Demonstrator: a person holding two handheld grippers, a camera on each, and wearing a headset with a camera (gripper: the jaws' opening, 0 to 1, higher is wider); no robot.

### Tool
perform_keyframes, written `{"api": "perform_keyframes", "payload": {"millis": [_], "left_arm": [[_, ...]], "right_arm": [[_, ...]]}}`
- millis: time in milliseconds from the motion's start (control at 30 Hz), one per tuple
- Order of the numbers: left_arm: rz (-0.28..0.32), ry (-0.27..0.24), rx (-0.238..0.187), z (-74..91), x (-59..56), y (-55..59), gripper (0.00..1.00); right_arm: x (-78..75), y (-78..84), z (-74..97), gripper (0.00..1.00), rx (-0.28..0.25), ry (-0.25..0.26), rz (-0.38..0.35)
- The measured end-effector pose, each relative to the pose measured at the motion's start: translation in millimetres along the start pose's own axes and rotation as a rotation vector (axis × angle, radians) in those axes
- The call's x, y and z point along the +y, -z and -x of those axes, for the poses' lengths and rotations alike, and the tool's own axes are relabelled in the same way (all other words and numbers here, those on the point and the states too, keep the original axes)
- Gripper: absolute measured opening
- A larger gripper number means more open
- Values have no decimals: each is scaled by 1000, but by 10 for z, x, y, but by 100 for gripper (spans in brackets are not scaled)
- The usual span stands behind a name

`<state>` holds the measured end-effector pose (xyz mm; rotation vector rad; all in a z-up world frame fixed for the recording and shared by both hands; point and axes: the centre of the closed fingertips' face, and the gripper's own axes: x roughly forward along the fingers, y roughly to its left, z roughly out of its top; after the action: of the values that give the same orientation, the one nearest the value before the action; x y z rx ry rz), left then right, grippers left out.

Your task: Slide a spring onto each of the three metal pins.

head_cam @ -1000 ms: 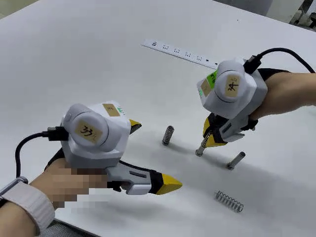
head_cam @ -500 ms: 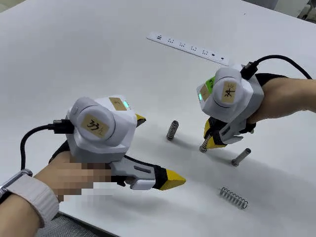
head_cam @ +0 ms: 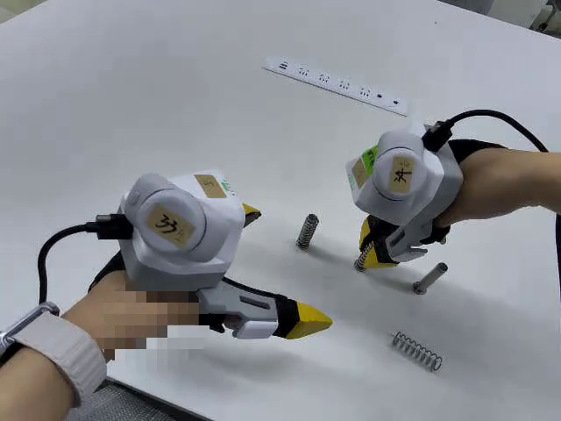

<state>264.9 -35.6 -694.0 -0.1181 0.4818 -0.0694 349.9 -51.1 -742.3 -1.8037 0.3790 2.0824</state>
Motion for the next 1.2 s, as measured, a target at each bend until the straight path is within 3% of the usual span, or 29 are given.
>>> {"api": "perform_keyframes", "payload": {"millis": [400, 600, 900, 1033, 1067, 1200], "left_arm": [[-2, 3, 0, -1, -8, 5, 94], [1, 4, 0, -4, -8, 10, 94], [0, 7, 3, -16, -8, 22, 94], [-1, 8, 4, -19, -7, 28, 94], [-3, 8, 4, -20, -5, 31, 94], [-2, 10, 3, -23, -11, 33, 94]], "right_arm": [[18, -23, -52, 16, -7, -12, -2], [16, -51, -61, 32, -30, 2, -12], [-49, -73, 5, 70, -93, 66, -41], [-58, -123, 14, 92, -144, 102, -117], [-31, -166, 27, 96, -178, 104, -120], [15, -146, 50, 99, -206, 129, -169]]}}
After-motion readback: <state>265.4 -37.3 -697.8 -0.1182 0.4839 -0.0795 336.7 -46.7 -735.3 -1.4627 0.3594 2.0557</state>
